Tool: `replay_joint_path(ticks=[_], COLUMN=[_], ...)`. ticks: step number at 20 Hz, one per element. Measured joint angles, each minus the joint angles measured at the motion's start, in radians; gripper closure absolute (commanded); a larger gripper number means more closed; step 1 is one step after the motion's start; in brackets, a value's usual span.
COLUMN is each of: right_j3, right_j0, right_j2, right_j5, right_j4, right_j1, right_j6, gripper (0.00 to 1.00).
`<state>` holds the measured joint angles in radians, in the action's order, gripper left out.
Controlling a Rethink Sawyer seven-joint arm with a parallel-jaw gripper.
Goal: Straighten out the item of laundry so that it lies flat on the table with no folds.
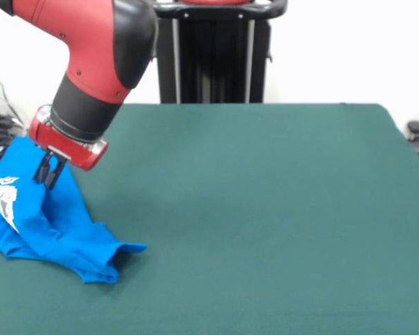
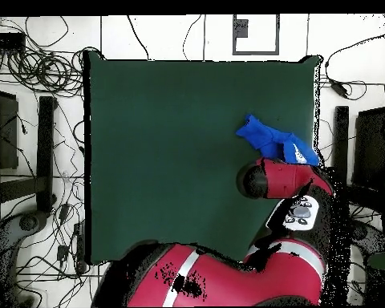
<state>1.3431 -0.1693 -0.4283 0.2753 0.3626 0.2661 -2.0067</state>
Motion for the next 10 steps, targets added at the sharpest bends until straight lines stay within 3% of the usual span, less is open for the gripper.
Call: replay_joint_path(ticks=[10], right_j3=[0.06], right_j0=[0.013], right_j2=[0.0], right_j5=[0.0], right_j4=[-0.032], right_j1=[0.044], right_j6=[0.0], gripper=[1.0])
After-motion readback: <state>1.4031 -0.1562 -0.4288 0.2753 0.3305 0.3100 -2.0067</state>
